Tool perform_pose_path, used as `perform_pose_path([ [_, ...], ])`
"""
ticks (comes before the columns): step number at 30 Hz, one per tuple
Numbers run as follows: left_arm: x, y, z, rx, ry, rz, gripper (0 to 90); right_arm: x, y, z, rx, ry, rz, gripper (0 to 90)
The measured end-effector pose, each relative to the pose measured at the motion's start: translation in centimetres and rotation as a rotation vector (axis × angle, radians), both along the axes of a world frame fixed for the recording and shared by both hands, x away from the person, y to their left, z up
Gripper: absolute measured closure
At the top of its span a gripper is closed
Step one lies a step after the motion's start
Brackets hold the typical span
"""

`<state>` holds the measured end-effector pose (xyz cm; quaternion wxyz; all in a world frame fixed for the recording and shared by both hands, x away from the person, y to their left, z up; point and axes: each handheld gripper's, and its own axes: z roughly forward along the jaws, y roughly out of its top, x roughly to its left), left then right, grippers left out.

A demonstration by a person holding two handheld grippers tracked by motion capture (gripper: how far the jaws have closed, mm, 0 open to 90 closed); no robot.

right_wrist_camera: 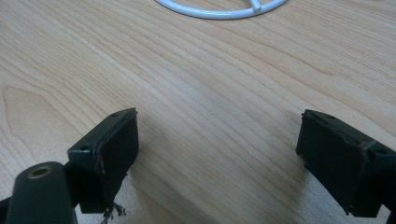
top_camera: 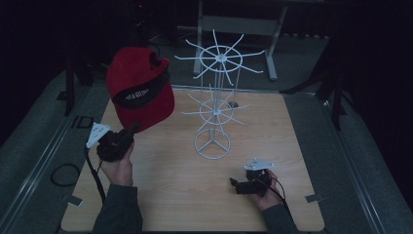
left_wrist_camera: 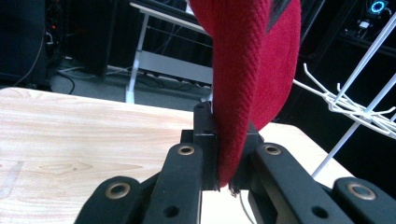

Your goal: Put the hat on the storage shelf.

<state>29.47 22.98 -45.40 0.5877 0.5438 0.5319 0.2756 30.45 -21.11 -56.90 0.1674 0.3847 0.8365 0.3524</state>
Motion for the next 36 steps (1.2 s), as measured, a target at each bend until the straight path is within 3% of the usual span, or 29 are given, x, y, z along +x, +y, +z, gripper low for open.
perform_pose_path([
  [16,-1.4,-0.5,2.4,-0.003,-0.072,-0.032,85.8,0.0,0.0,0.0,0.0,0.0,0.0,12.8],
  [36,-2.5,-0.7,4.3,-0.04,-0.112,-0.05,85.8,0.0,0.0,0.0,-0.001,-0.001,0.001,12.8],
])
